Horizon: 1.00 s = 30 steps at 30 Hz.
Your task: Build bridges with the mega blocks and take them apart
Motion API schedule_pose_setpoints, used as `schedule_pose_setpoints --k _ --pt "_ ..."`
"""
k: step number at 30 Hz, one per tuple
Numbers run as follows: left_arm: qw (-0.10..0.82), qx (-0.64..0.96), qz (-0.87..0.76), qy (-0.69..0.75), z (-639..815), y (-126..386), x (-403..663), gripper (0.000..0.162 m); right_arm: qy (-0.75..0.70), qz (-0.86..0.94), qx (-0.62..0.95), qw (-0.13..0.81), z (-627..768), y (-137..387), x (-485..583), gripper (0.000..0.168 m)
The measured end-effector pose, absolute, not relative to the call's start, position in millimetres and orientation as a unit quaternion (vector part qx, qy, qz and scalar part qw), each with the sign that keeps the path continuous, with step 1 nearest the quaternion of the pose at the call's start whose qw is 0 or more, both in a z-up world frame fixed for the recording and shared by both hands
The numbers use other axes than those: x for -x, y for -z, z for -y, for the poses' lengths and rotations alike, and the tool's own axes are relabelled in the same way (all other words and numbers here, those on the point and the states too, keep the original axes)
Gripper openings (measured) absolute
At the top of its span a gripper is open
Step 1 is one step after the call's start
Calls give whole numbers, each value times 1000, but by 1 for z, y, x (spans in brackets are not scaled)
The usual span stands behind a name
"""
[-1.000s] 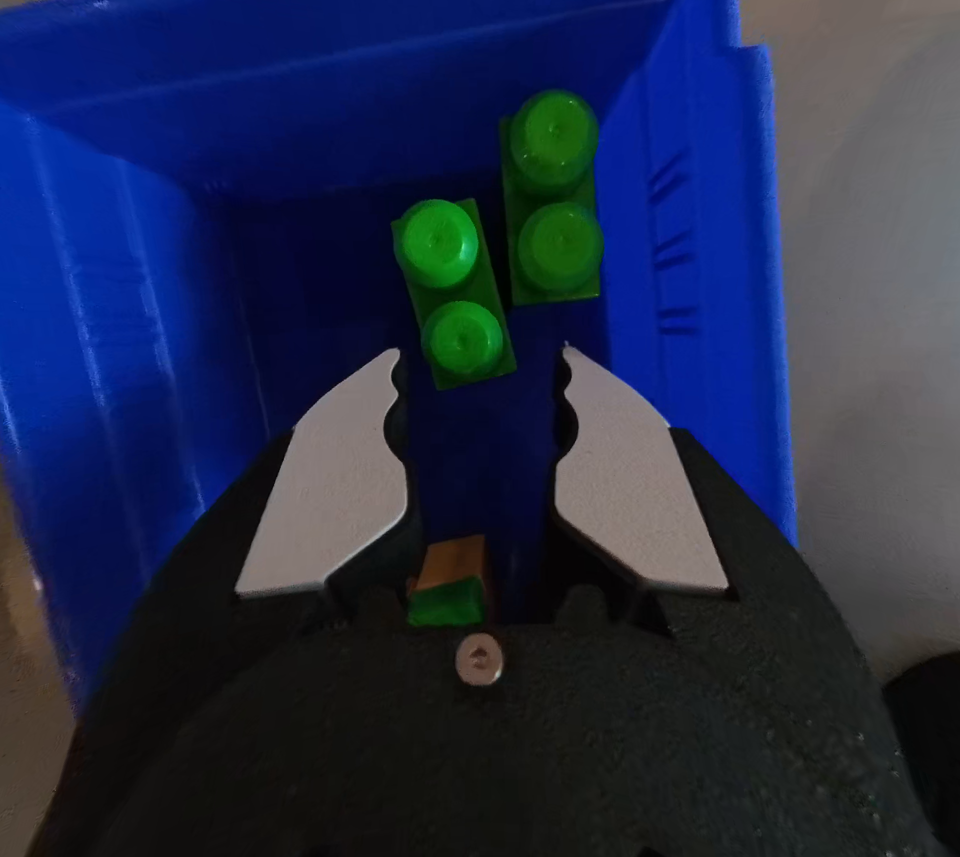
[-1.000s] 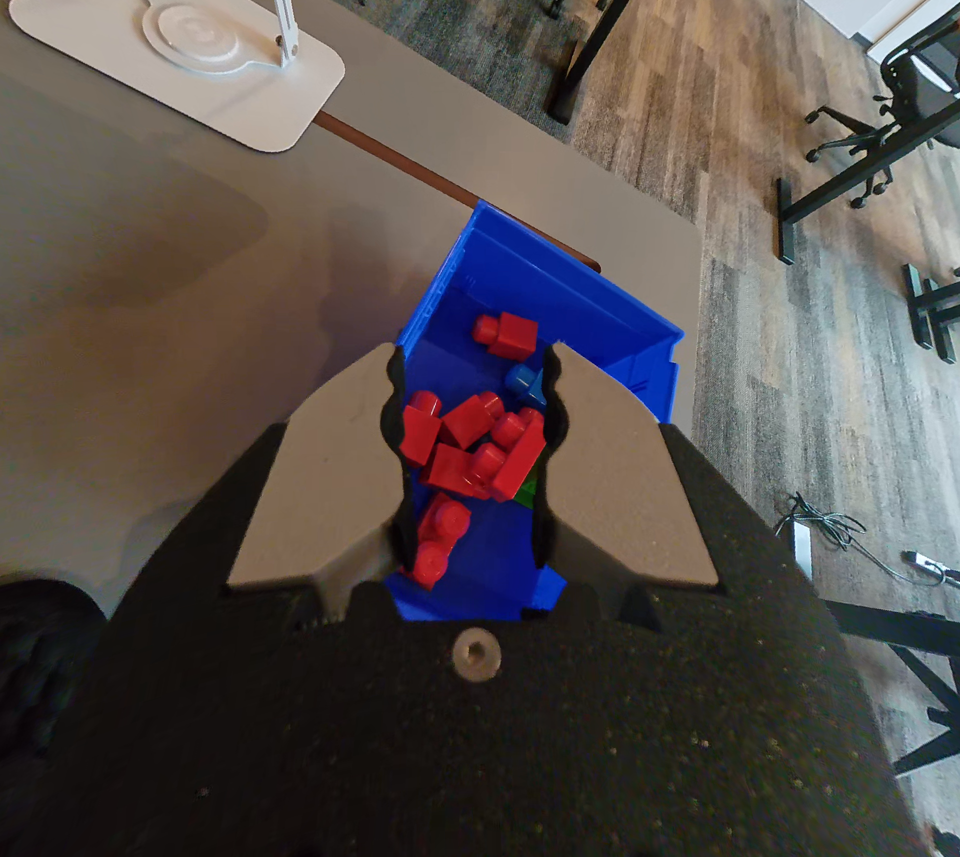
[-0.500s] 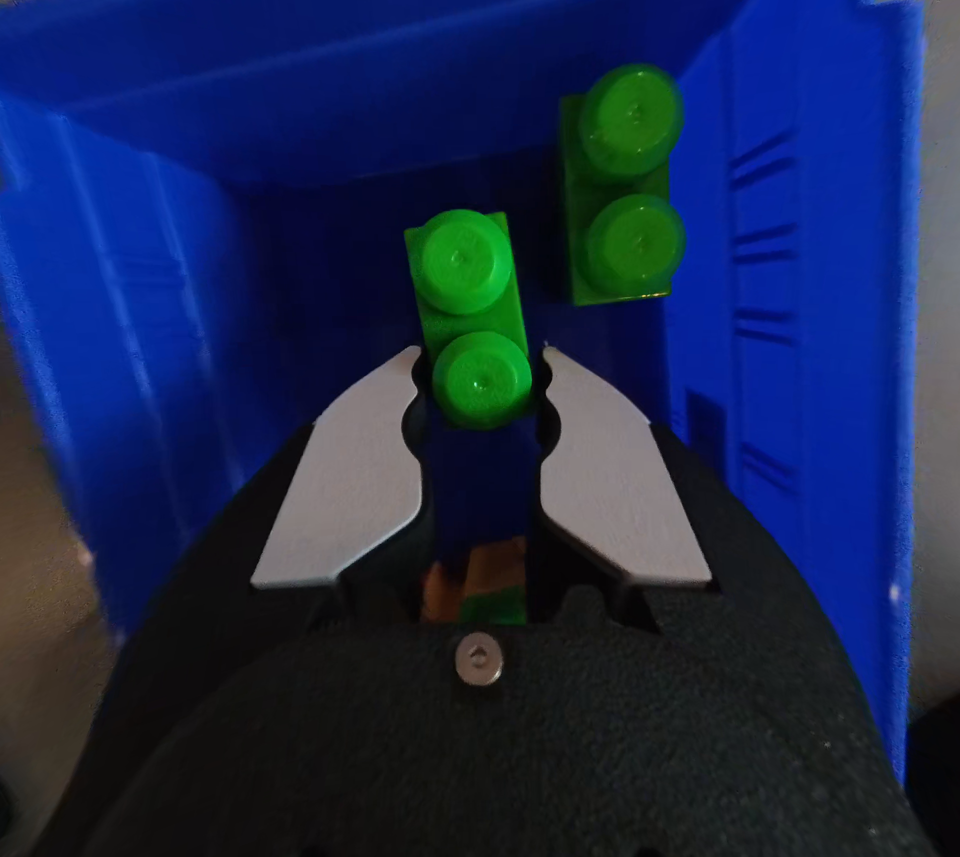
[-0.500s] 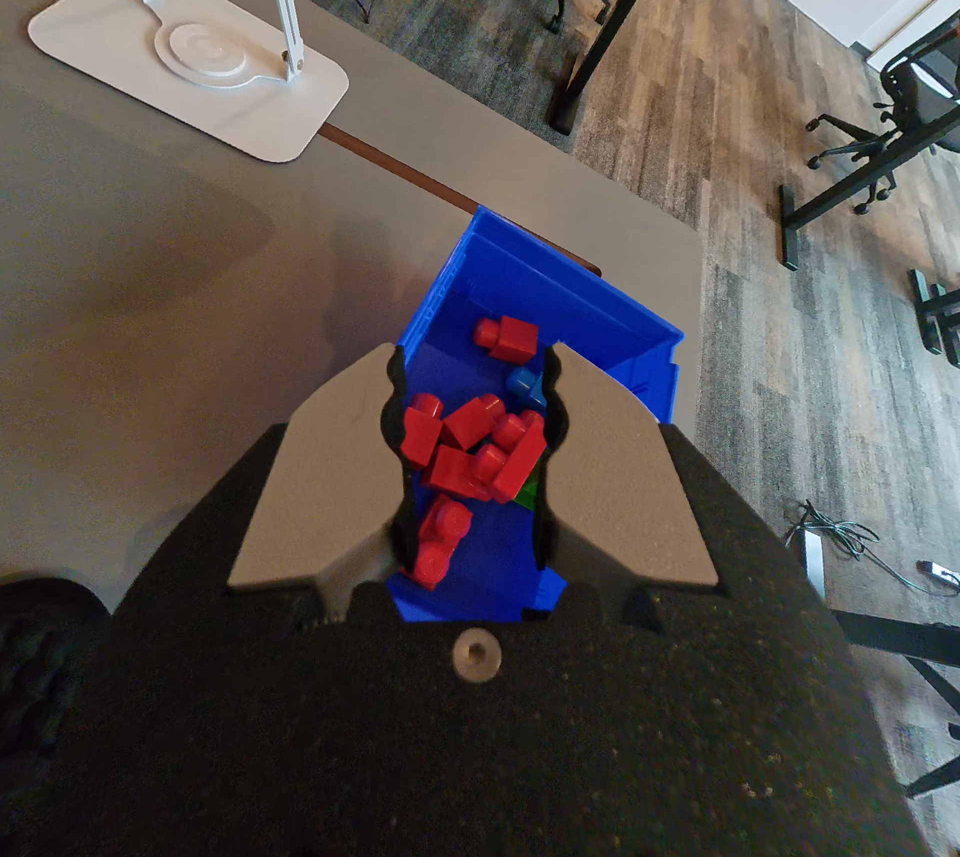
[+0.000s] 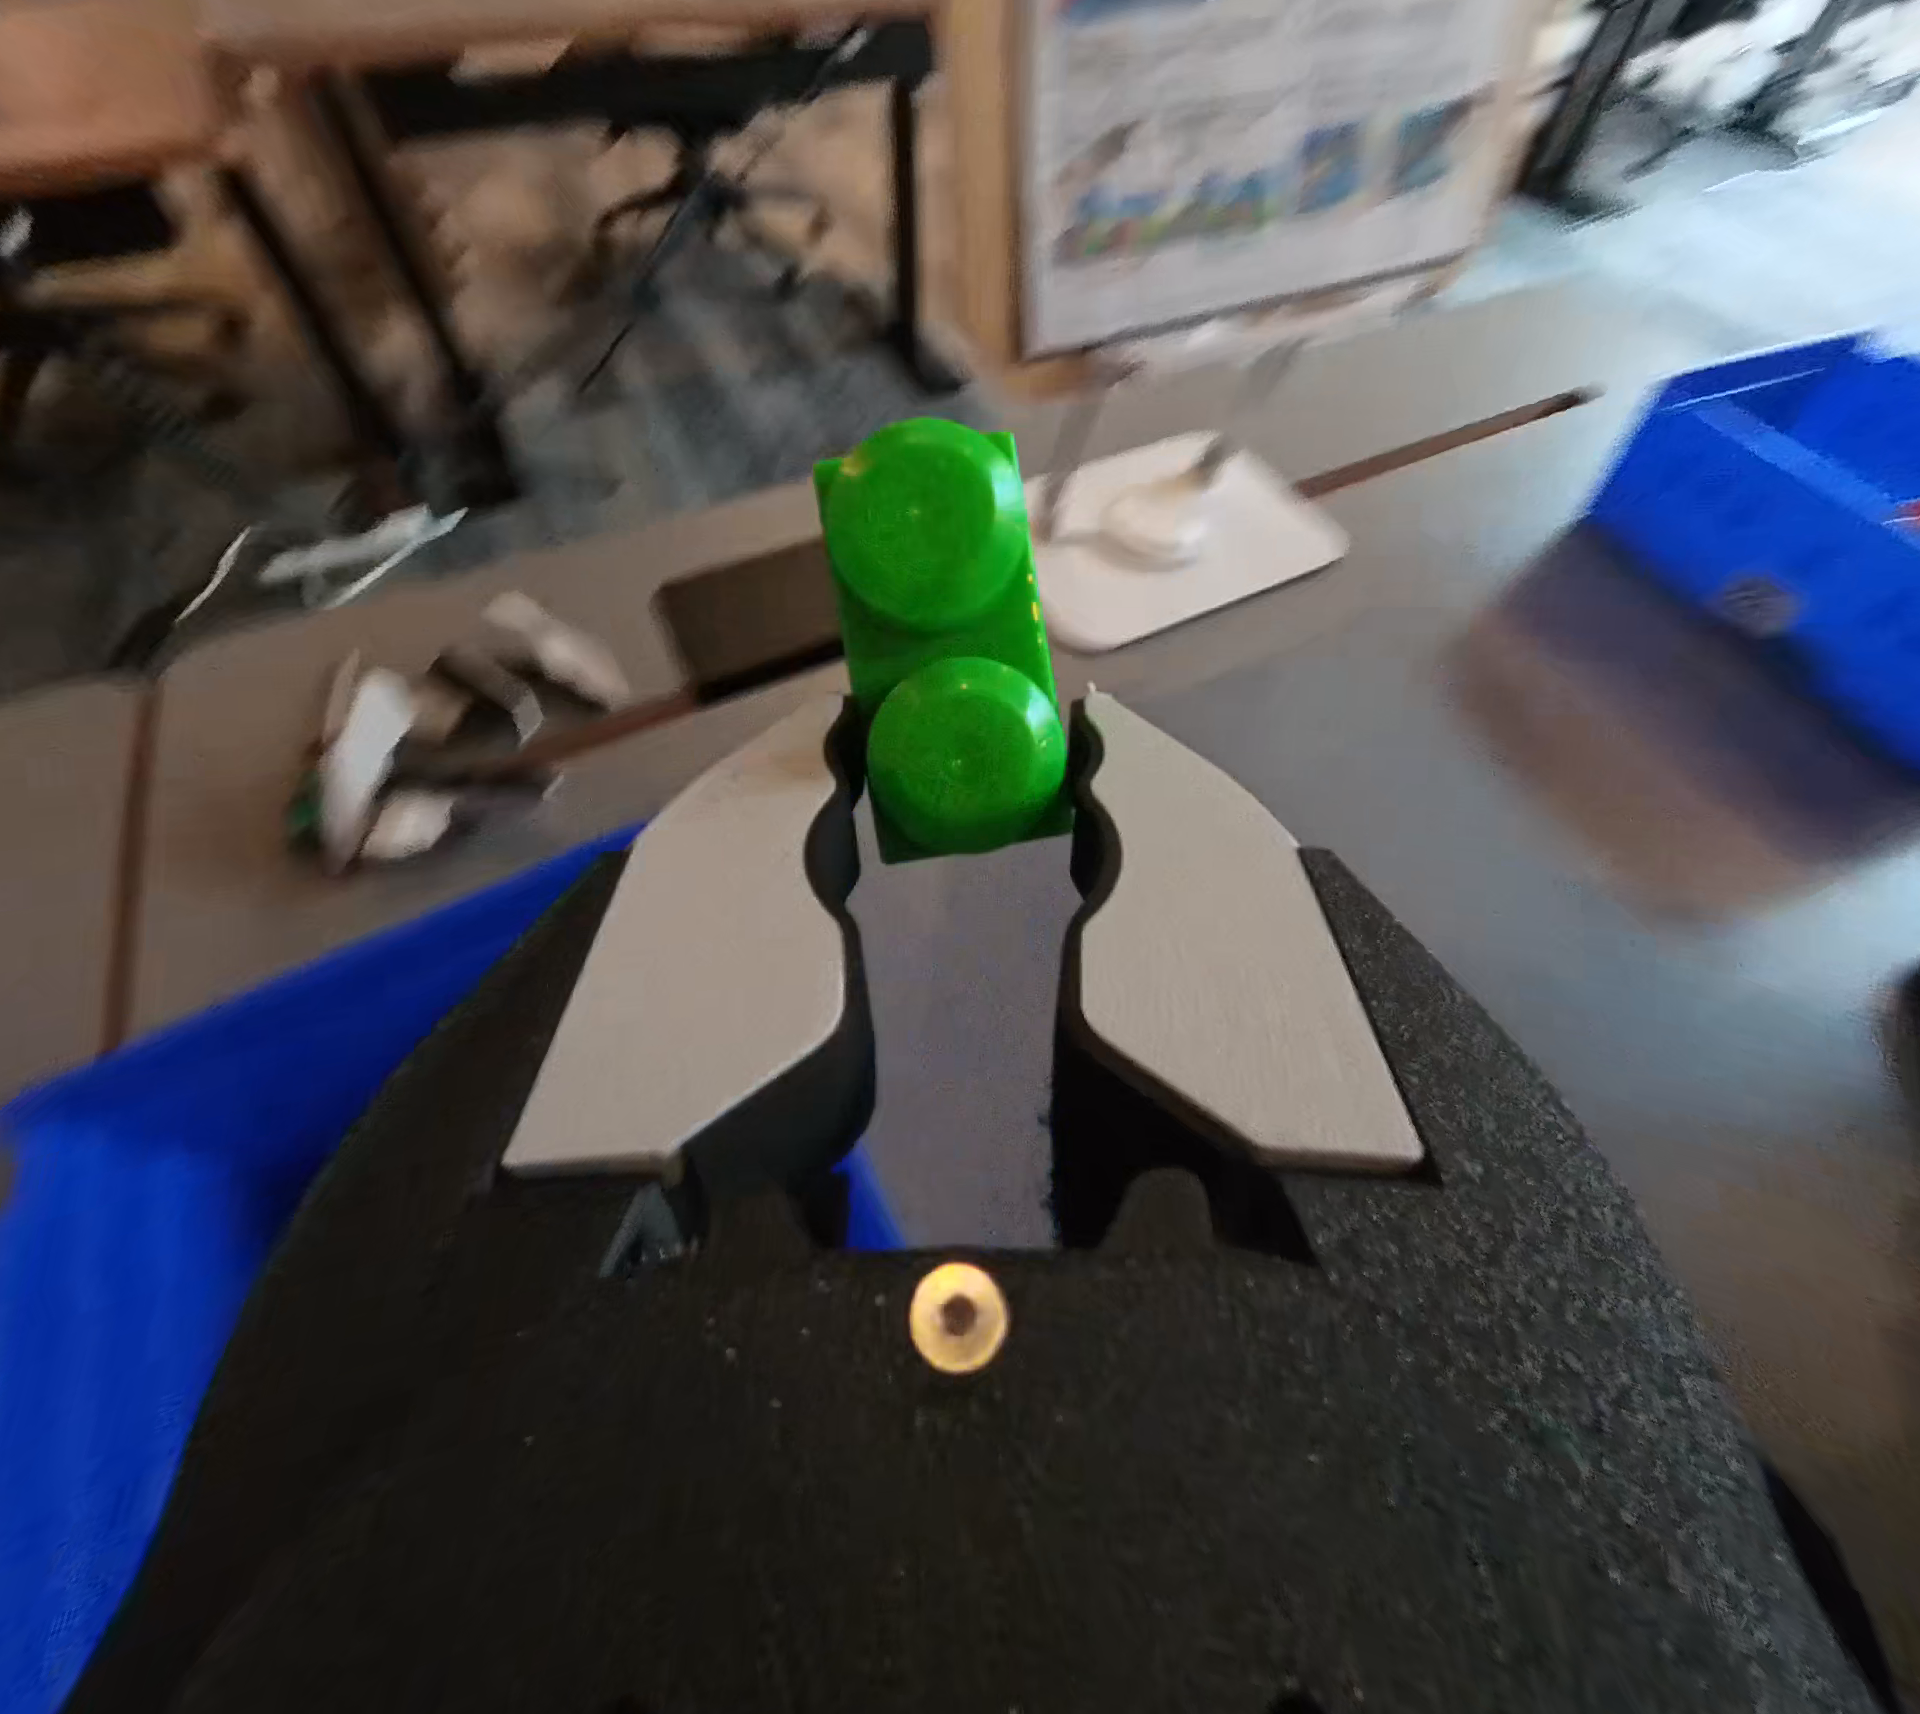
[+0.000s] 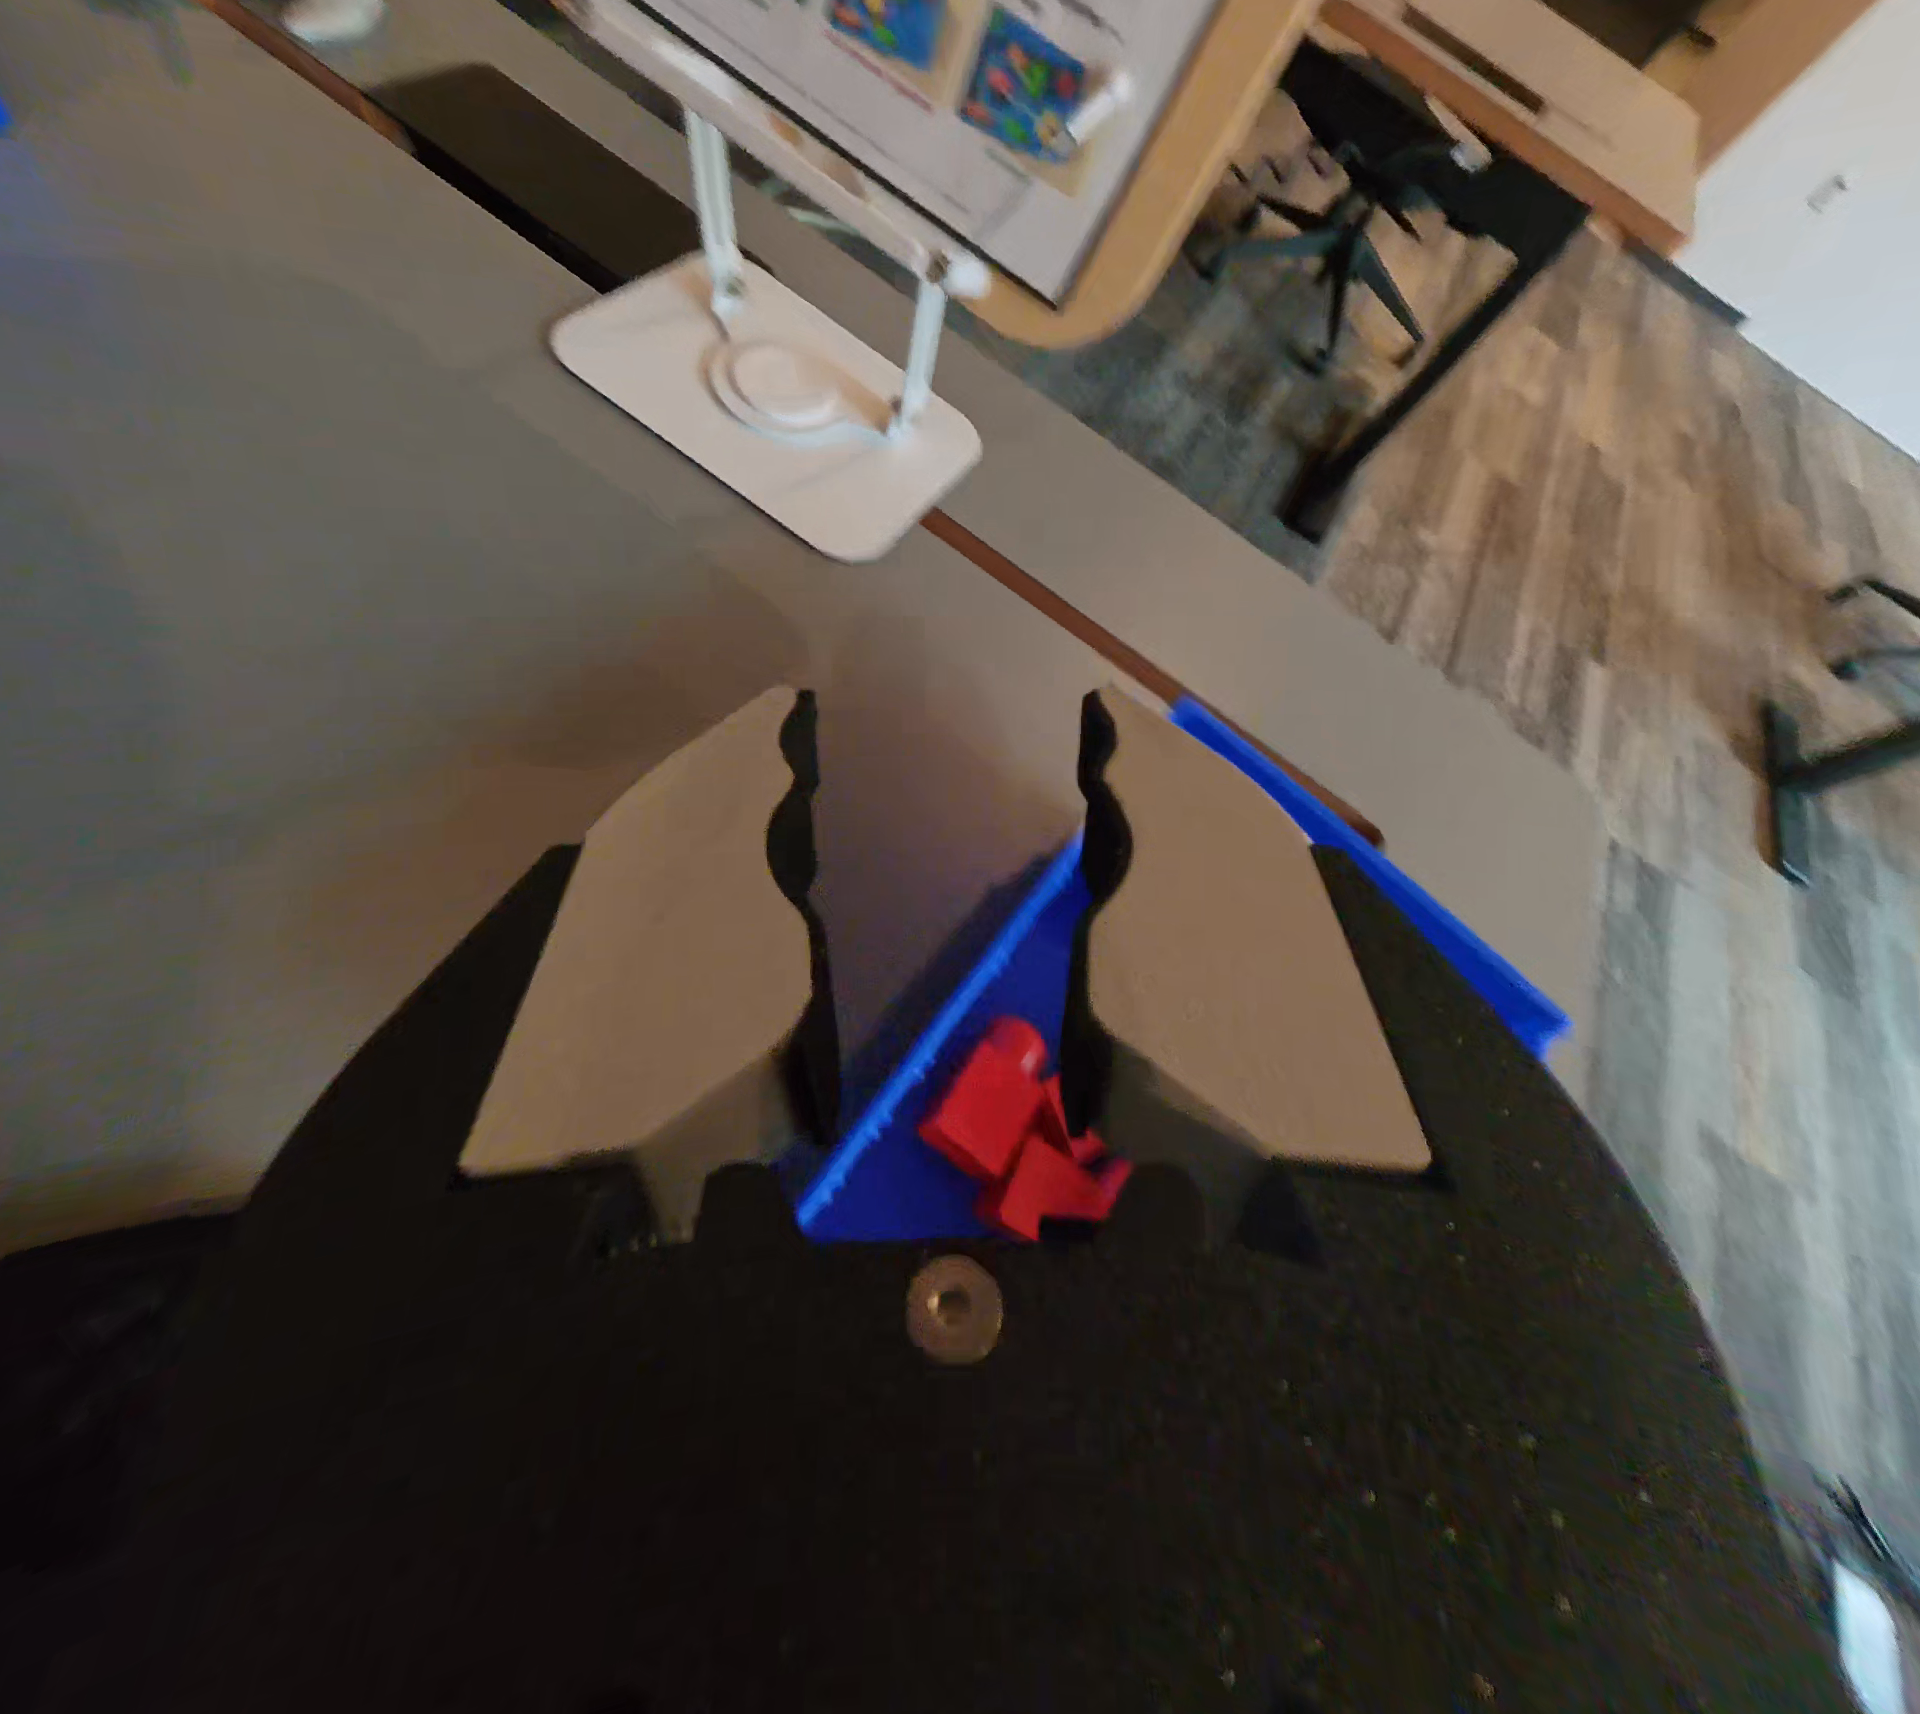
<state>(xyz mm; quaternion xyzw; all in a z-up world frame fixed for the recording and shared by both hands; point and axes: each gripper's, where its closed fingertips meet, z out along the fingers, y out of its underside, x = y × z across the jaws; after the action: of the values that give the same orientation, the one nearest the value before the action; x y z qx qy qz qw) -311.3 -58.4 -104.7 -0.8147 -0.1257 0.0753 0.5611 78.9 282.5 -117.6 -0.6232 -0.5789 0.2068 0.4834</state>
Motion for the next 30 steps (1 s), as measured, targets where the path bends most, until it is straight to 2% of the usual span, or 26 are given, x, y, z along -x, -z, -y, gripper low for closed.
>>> schedule_pose_setpoints --k 4,8,14,22,25,26,28,30 --pt "648 762 19 7 20 64 241 37 -326 598 543 492 -239 90 -44 48" --pt "696 706 -86 104 -7 38 169 37 -451 611 441 478 -184 61 -17 52" --pt "714 631 -184 240 -31 23 91 37 -596 607 324 413 -111 35 8 63" --pt "702 617 -214 285 -48 30 57 37 -716 557 288 306 -64 34 45 64" --pt "698 617 -219 291 -49 33 53 37 -733 550 281 286 -55 38 52 61" --pt "697 617 -220 293 -49 34 52 37 -737 545 280 286 -54 37 54 57" --pt "697 613 -223 298 -48 33 50 37 -742 539 271 291 -54 36 53 40" --pt "695 613 -229 297 -48 35 48 37 -740 545 263 292 -54 36 51 37"
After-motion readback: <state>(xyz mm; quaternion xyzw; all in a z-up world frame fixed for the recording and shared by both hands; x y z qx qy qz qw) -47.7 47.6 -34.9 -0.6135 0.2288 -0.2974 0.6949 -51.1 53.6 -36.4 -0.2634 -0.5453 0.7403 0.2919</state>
